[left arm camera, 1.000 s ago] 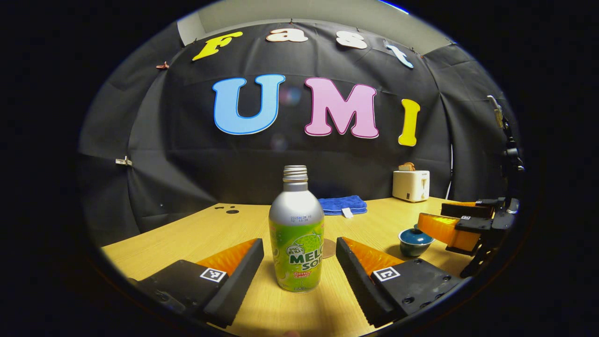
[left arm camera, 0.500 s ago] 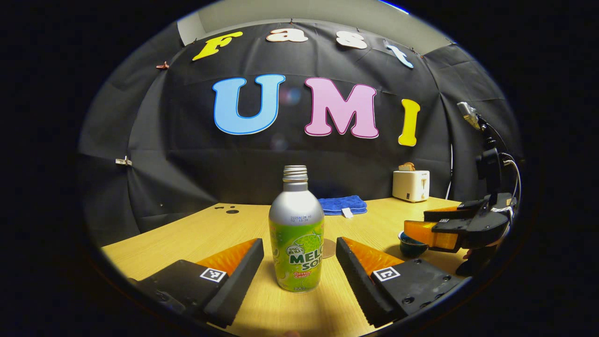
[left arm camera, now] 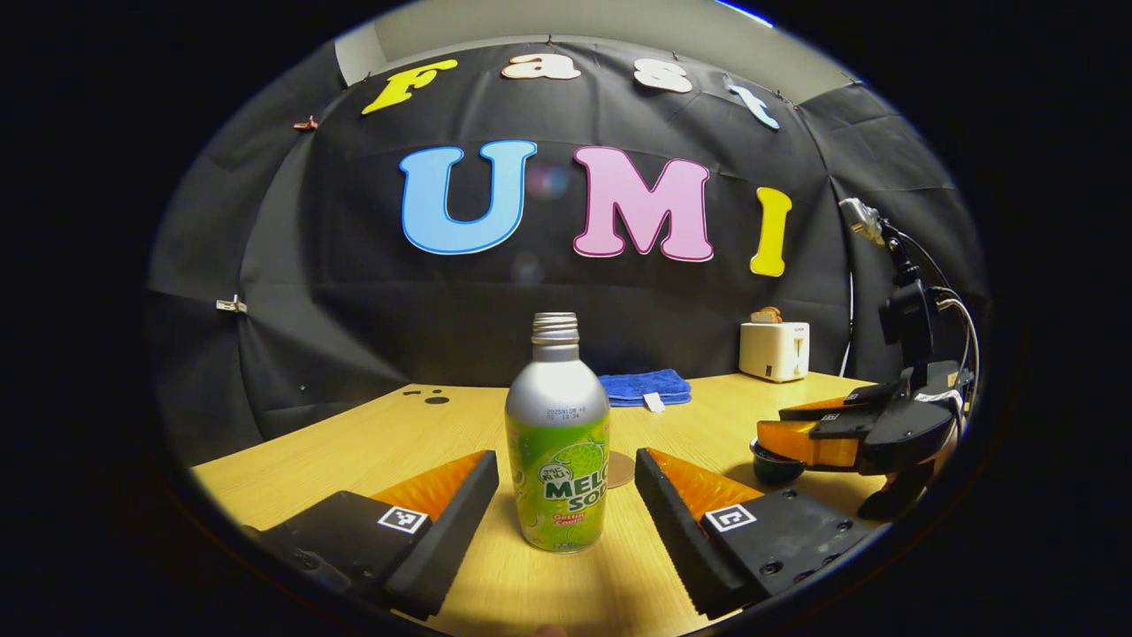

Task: Open the teacup lid with one hand, grasp the water bottle and pour water into the teacup with the other hand; after pouring, place the water bottle on the coaster and then close the teacup lid.

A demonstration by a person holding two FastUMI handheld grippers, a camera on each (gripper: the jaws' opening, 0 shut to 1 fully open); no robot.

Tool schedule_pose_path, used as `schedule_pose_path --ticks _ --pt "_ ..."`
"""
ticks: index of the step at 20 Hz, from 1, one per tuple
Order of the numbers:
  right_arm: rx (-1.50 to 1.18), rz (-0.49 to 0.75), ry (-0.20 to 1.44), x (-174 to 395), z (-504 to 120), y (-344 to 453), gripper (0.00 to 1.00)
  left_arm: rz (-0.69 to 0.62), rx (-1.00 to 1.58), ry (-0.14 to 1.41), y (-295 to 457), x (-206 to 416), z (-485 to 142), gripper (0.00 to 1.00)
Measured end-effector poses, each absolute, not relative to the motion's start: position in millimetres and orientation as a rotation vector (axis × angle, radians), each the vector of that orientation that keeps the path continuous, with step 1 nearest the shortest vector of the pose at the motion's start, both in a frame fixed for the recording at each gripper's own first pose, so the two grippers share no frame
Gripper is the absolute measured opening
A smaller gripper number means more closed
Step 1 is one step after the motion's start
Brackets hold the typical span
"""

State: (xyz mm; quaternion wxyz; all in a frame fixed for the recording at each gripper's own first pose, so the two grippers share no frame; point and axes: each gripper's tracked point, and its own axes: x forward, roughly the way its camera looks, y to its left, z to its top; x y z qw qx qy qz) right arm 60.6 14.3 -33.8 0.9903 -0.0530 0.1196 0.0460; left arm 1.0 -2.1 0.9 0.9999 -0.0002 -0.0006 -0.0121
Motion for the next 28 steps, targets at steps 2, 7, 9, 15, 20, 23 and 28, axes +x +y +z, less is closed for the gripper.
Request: schedule_pose_path --ticks 2,7,9,15,20,23,28 --pt "-0.104 0.089 0.235 61.3 -33.1 12.4 0.33 -0.024 -0.001 -0.002 -1.7 0.9 1.2 0.98" --pt "-0.102 0.103 0.184 57.6 -23.6 15.4 0.33 -0.031 -0.001 -0.002 -2.7 0.8 0.5 0.98" --pt "-0.090 0.096 0.122 51.1 -12.7 12.8 0.32 -0.045 0.000 -0.003 -5.6 1.7 0.2 0.98" --pt "0.004 0.058 0.013 38.4 1.9 -1.9 0.32 -0.048 -0.001 -0.002 -5.1 13.9 0.5 0.98" --pt "-0.002 0.035 0.007 30.3 4.3 -14.1 0.32 -0.035 0.000 -0.002 0.6 33.5 1.1 0.98" --pt "-0.001 0.036 0.009 23.7 3.2 -21.1 0.32 -0.037 0.000 -0.001 1.2 46.2 -0.8 0.98" --pt "-0.001 -0.010 0.007 17.3 4.7 -53.5 0.32 -0.022 -0.001 0.001 4.4 64.0 0.1 0.95"
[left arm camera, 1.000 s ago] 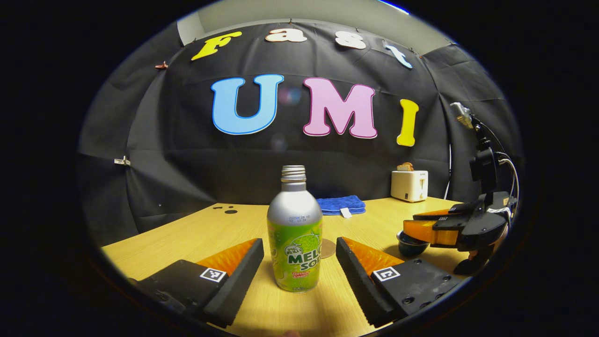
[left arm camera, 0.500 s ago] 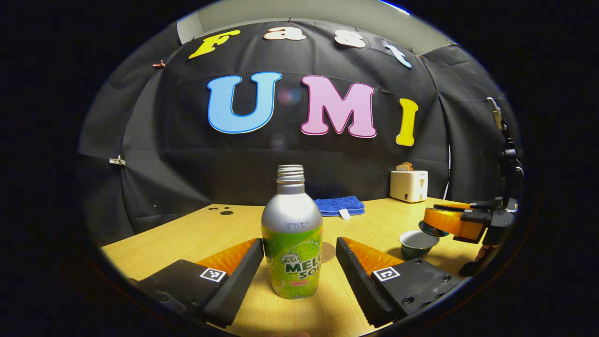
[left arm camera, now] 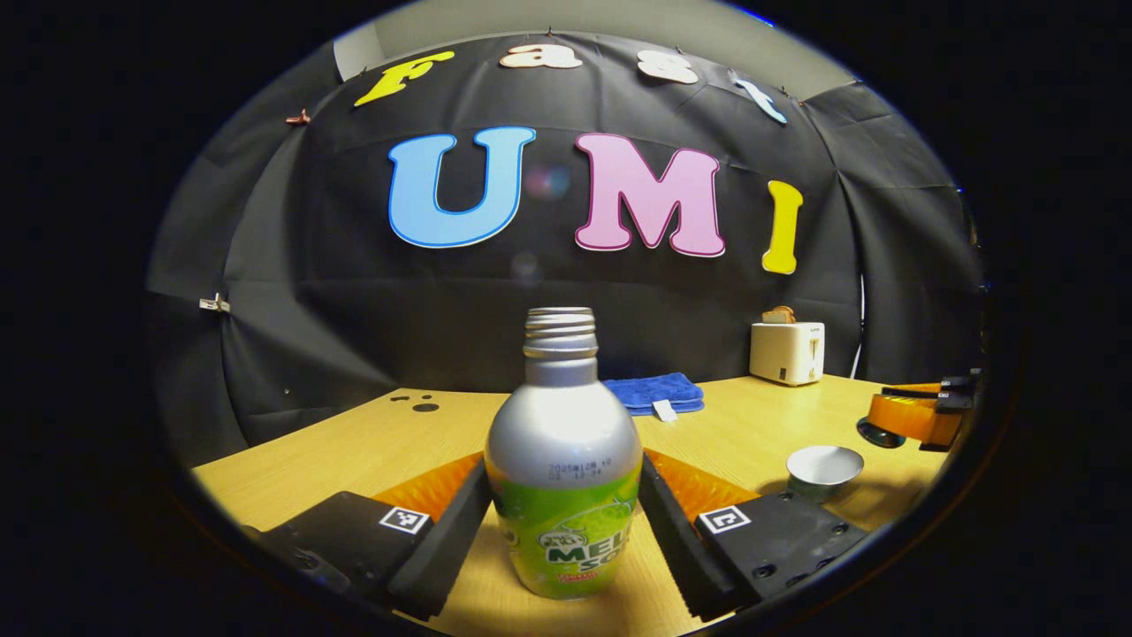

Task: Open the teacup lid with one hand, grasp the water bottle and pour water into the teacup with the other hand; after pouring, place the water bottle on the coaster and then close the teacup lid.

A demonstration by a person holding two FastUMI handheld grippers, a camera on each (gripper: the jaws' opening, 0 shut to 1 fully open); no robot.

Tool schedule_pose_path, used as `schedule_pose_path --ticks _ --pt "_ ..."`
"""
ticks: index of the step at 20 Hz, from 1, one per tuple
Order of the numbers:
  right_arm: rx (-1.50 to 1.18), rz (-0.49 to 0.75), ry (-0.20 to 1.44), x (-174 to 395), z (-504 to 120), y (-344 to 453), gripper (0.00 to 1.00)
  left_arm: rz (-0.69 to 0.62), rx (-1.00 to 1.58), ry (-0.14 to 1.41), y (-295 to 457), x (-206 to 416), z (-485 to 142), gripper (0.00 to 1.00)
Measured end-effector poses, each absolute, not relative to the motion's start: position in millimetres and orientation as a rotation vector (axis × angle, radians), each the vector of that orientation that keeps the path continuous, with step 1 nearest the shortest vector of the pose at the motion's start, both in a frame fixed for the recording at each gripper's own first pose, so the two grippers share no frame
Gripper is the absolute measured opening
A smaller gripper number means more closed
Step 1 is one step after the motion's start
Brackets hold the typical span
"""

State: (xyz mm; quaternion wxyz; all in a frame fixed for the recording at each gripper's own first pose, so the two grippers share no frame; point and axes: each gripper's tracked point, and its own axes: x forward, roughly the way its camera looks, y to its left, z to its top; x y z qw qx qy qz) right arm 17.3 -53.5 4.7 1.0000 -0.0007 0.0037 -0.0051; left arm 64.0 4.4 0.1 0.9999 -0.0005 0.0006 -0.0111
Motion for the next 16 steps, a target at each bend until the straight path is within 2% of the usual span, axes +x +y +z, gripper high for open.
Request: schedule_pose_path --ticks 1,2,7,16 --pt "-0.002 -0.020 0.007 16.8 5.1 -60.4 0.32 -0.017 -0.001 0.002 5.1 65.3 -0.7 0.92" --pt "-0.002 -0.027 0.006 16.4 5.3 -67.1 0.32 -0.014 0.000 0.002 5.0 65.4 -0.5 0.84" --pt "-0.001 -0.054 0.006 15.3 6.4 -97.7 0.32 -0.021 0.059 0.003 -2.5 65.5 1.0 0.80" --pt "0.000 -0.029 0.006 17.7 6.1 -121.3 0.32 -0.051 0.616 -0.017 -48.5 84.7 29.9 0.77"
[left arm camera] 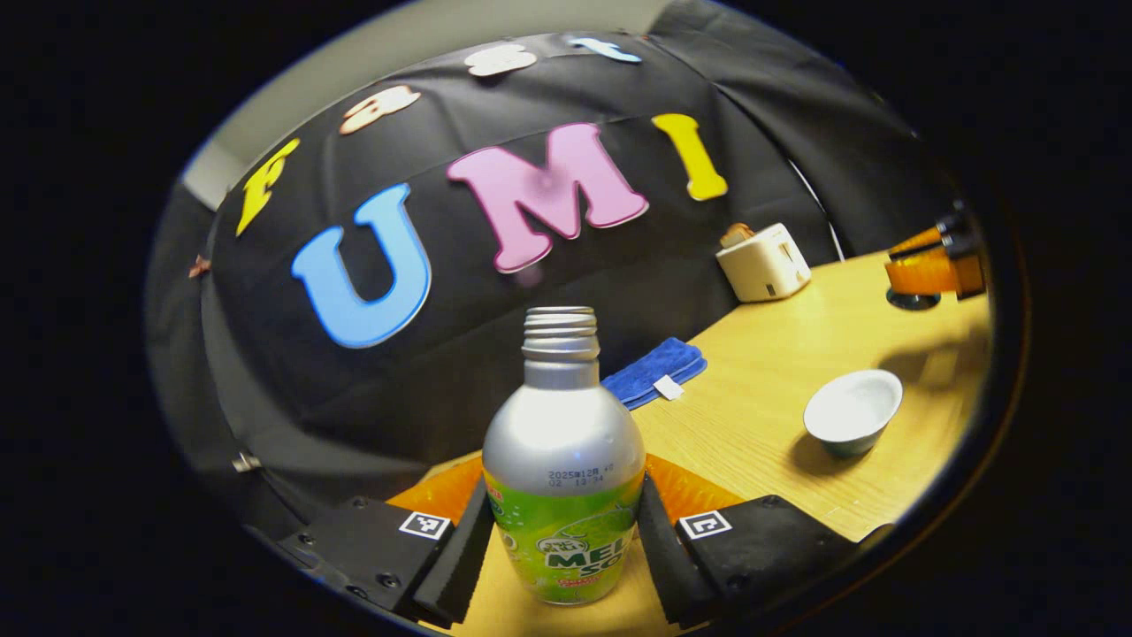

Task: Open the teacup lid with one hand, grasp the water bottle and pour water into the teacup with the other hand; after pouring, place the water bottle on the coaster and then close the teacup lid.

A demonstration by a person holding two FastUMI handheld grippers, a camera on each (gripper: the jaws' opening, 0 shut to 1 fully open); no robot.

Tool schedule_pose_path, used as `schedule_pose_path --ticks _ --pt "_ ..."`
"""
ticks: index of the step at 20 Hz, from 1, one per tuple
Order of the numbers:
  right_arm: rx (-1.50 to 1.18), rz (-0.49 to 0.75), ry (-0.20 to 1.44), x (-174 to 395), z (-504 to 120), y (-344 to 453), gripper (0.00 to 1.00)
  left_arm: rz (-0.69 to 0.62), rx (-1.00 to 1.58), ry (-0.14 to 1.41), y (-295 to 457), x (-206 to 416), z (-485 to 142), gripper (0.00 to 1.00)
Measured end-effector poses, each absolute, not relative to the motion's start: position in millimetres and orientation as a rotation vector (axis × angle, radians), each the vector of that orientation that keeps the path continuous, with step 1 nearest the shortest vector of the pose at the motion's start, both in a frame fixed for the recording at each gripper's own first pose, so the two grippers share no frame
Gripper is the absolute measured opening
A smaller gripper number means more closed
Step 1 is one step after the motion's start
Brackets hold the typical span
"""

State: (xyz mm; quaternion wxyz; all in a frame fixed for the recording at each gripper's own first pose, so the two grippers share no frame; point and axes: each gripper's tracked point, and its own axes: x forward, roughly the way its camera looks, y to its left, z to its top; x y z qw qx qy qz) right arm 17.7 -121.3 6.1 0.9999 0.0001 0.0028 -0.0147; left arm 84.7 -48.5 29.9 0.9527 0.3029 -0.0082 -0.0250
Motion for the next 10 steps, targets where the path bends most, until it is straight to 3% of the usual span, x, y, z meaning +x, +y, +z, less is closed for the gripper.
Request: schedule_pose_path --ticks 5,10 --pt "0.001 -0.031 0.005 18.9 6.6 -137.9 0.32 -0.110 0.981 -0.053 -73.7 91.5 36.2 0.79" --pt "0.001 -0.035 0.005 20.7 6.7 -150.4 0.32 -0.139 1.210 0.006 -83.9 105.1 24.6 0.79"
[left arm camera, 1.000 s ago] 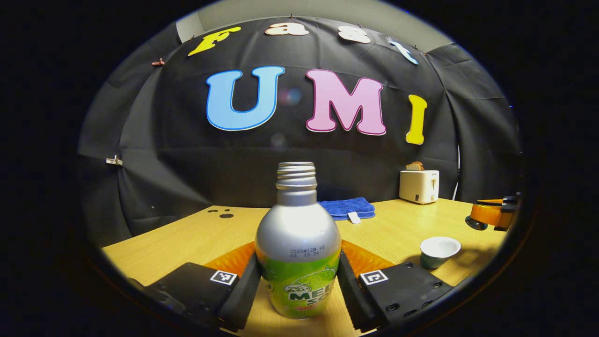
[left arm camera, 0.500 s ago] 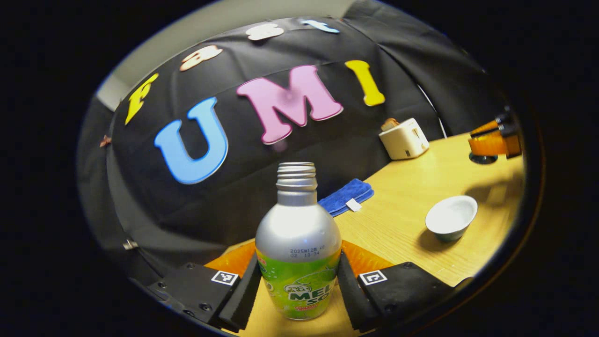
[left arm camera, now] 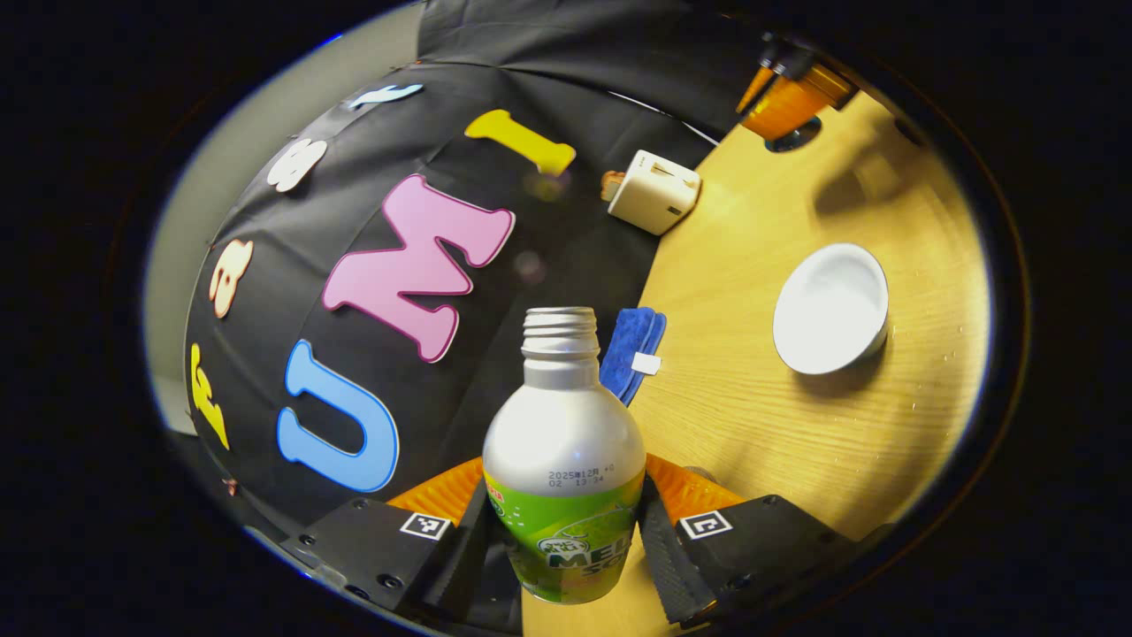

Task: Open the teacup lid with one hand, grasp the water bottle and pour water into the teacup with the other hand; after pouring, place the water bottle on the coaster and then close the teacup lid.

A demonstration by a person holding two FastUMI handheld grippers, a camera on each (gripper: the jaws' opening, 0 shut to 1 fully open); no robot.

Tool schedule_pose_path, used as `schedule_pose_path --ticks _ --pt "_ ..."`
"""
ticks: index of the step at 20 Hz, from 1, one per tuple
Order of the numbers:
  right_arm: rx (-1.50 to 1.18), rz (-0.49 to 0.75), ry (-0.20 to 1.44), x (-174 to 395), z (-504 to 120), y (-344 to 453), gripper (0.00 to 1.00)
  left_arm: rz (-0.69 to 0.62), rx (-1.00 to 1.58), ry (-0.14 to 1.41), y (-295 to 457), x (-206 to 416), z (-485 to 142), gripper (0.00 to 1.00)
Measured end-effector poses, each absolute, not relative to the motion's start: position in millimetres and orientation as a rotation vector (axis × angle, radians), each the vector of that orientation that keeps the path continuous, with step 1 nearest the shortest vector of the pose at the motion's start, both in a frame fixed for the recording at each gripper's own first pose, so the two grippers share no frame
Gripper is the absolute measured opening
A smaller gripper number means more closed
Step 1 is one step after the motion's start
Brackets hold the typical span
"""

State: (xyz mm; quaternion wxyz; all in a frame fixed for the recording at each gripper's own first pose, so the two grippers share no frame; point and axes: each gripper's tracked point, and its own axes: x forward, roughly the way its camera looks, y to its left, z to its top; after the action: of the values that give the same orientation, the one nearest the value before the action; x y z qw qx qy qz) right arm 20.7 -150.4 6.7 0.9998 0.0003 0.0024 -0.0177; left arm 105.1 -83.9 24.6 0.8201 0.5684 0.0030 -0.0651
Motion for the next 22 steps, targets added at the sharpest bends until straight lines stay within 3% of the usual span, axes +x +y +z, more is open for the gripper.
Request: schedule_pose_path --ticks 12,22 --pt "0.000 -0.035 0.004 20.2 6.9 -151.3 0.32 -0.279 1.643 0.005 -119.6 100.1 -4.6 0.79" --pt "0.000 -0.035 0.004 19.9 6.6 -151.2 0.32 -0.322 1.816 0.017 -129.4 108.5 -3.7 0.79"
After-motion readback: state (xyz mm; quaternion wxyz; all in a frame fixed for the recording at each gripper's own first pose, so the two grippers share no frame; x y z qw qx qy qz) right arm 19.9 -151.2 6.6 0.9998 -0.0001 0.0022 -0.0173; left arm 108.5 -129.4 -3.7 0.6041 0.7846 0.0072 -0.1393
